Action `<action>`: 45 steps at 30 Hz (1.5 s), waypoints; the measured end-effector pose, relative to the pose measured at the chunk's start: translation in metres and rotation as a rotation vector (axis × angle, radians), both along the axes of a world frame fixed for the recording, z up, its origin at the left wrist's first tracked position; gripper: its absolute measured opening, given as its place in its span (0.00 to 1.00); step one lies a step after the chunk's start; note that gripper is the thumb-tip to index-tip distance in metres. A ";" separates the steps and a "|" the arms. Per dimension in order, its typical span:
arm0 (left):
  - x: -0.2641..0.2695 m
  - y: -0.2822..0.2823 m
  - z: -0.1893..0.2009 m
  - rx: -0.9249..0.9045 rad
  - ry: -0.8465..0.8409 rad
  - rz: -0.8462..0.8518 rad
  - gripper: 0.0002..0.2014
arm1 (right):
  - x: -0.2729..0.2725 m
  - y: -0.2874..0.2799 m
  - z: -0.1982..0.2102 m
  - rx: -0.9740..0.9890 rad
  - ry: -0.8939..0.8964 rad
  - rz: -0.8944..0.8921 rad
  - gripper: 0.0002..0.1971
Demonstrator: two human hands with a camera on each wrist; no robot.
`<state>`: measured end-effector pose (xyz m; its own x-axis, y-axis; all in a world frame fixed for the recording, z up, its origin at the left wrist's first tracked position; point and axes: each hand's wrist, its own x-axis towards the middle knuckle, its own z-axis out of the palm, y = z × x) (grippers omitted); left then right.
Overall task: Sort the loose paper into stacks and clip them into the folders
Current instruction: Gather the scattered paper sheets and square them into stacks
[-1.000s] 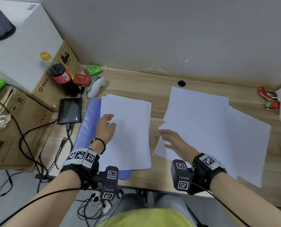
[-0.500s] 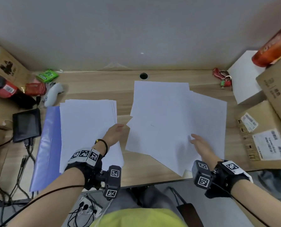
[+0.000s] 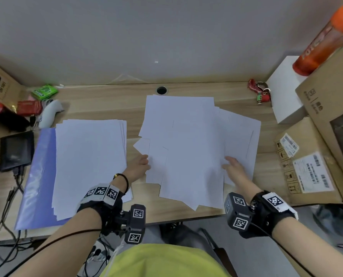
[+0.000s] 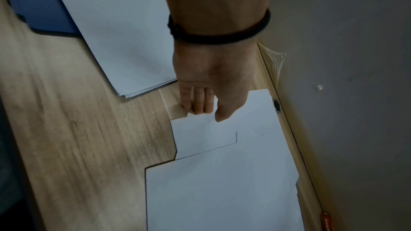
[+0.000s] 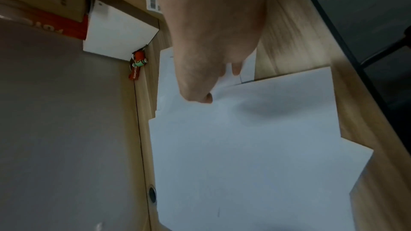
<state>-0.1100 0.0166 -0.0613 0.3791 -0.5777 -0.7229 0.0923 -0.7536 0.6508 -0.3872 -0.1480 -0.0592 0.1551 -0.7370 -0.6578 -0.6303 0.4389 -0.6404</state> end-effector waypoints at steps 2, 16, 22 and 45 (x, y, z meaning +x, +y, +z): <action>-0.004 -0.001 -0.001 -0.017 -0.016 0.029 0.24 | -0.007 -0.004 -0.005 0.061 -0.024 -0.135 0.26; -0.011 -0.006 0.001 -0.017 -0.025 0.003 0.27 | 0.019 -0.002 -0.019 0.116 -0.062 0.019 0.08; -0.003 -0.005 0.001 -0.037 -0.018 0.063 0.26 | -0.010 -0.056 -0.004 -0.185 0.253 0.210 0.16; -0.006 -0.011 -0.003 -0.040 0.108 0.202 0.24 | 0.018 -0.072 0.002 -0.140 0.210 0.472 0.13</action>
<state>-0.1157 0.0052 -0.0646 0.4117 -0.5266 -0.7438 0.3098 -0.6867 0.6577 -0.3694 -0.2197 -0.0571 0.3671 -0.7016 -0.6107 -0.8592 -0.0042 -0.5116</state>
